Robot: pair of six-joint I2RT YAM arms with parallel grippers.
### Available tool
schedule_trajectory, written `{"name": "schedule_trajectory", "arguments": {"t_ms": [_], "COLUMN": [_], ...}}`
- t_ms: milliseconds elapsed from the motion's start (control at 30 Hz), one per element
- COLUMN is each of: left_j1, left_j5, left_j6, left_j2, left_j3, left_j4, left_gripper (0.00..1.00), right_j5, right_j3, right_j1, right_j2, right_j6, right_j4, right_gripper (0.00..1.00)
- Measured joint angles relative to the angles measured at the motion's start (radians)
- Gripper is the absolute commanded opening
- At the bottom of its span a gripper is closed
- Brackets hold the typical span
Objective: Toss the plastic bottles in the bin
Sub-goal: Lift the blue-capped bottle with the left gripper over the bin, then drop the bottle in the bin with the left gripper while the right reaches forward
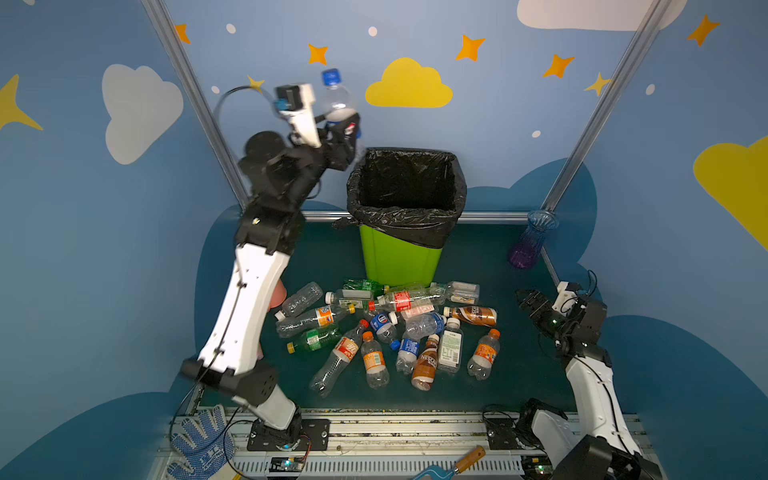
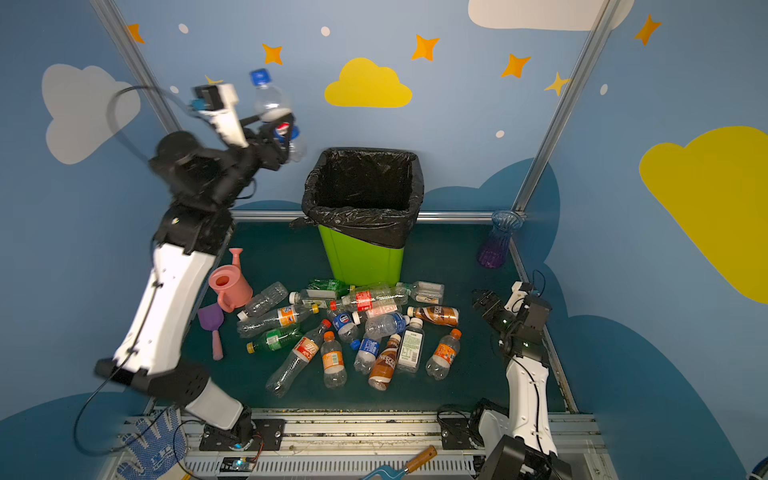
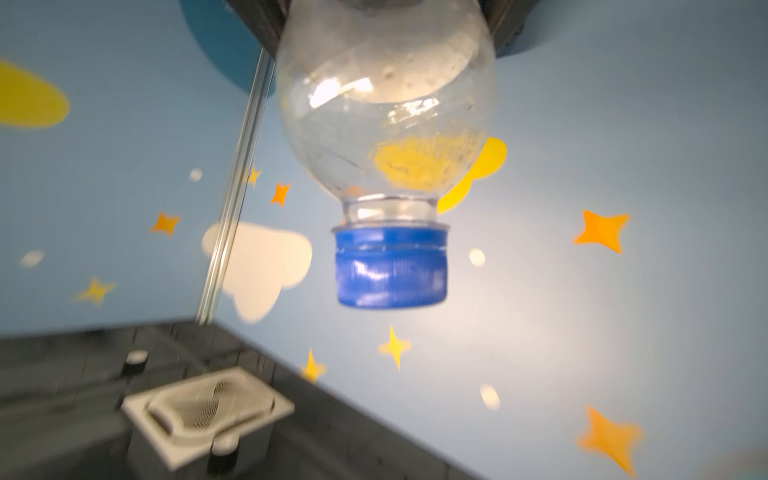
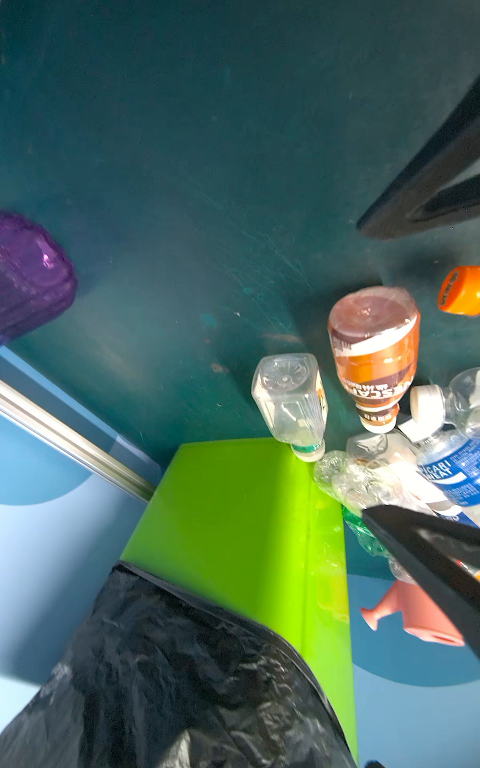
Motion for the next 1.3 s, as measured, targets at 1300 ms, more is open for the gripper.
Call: {"name": "schedule_trajectory", "arguments": {"t_ms": [1300], "left_j1": [-0.189], "left_j5": [-0.435], "left_j6": [-0.167], "left_j2": [-0.894], "left_j3": [-1.605], "left_j4": [0.202], "left_gripper": [1.00], "right_j5": [0.114], "right_j3": [-0.098], "right_j1": [0.264], "right_j2": [-0.111], "right_j6": [0.055], "right_j4": [-0.312], "right_gripper": [0.89]}}
